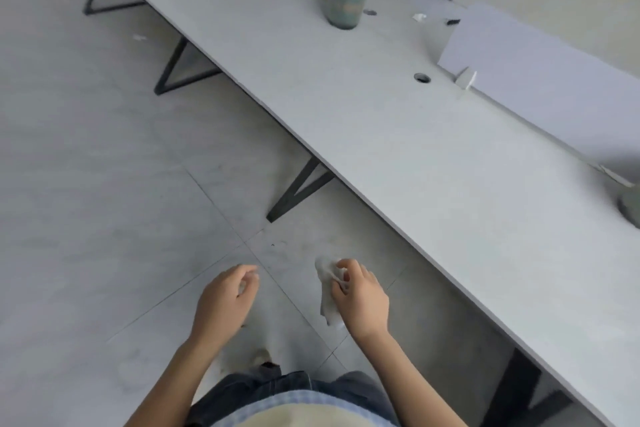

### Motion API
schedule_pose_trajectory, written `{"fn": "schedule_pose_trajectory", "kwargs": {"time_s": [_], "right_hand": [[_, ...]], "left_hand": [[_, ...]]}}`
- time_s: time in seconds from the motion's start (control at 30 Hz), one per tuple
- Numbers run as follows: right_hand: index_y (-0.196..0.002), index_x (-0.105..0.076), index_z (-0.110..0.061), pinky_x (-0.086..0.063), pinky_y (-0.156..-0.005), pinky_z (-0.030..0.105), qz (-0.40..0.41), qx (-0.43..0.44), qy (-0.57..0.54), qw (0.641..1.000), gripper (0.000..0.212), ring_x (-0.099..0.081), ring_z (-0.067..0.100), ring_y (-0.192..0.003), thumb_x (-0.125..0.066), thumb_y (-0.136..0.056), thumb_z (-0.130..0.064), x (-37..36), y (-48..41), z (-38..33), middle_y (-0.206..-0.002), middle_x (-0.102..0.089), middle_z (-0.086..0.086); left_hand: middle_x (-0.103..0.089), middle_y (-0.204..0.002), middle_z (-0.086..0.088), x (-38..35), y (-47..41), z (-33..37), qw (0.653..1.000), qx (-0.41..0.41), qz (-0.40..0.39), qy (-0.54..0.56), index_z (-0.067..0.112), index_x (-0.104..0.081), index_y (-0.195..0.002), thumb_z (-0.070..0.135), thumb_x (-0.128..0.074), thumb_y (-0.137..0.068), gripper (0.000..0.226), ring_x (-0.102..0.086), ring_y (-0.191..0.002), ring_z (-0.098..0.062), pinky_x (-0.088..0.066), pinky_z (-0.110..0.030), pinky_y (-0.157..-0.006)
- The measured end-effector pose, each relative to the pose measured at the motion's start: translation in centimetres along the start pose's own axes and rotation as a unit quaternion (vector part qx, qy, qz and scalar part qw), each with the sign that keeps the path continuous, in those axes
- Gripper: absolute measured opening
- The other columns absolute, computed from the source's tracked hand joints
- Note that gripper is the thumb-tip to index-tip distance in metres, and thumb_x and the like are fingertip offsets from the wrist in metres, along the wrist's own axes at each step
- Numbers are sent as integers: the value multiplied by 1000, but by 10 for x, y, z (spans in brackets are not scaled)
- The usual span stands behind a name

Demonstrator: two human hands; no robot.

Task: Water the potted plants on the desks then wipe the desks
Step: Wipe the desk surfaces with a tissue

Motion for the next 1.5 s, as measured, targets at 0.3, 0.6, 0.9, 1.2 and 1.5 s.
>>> {"fn": "schedule_pose_trajectory", "kwargs": {"time_s": [0.3,0.6,0.9,1.2,1.5], "right_hand": [[-120,-52,-23,-45,-74,29,-45,27,50,997,31,-52,15,-111,-43,-91,-25,-43,-50,-67,-116,-61,-6],[-117,-55,-19,-42,-70,29,-51,107,26,993,31,-52,18,-108,-41,-90,-21,-67,-215,-183,-113,-62,-2],[-120,-56,-24,-38,-71,24,-39,125,11,991,32,-51,16,-110,-45,-90,-27,-67,-353,-253,-113,-60,-3],[-73,-69,-23,-29,-37,15,91,135,25,986,16,-64,15,-54,-66,-57,-24,-81,-450,-326,-60,-65,-7],[-74,-64,-22,-38,-32,21,204,60,6,977,20,-60,15,-51,-48,-69,-33,-85,-523,-417,-57,-60,-6]], "left_hand": [[-67,-97,-9,41,-31,-111,969,197,30,147,8,-64,-101,16,-51,-91,18,-60,-96,-24,-37,-29,-78],[-67,-82,-7,92,-157,-129,960,228,72,147,18,-61,-83,14,-49,-91,15,-61,-81,-28,-39,-23,-66],[-66,-91,-4,138,-310,-107,955,213,89,184,22,-60,-87,14,-51,-91,13,-60,-90,-22,-39,-28,-77],[-66,-87,-7,190,-451,-141,962,212,55,166,17,-59,-84,16,-47,-92,14,-60,-88,-26,-36,-30,-72],[-62,-87,-3,274,-629,-136,983,124,-19,135,15,-59,-90,18,-47,-93,12,-56,-89,-22,-38,-30,-75]]}}
Point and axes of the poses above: each hand's wrist, its own y-axis away from the middle knuckle, its own x-axis out of the back of the hand, z = x × y, the point moved 10 cm from there along -y, towards the middle knuckle
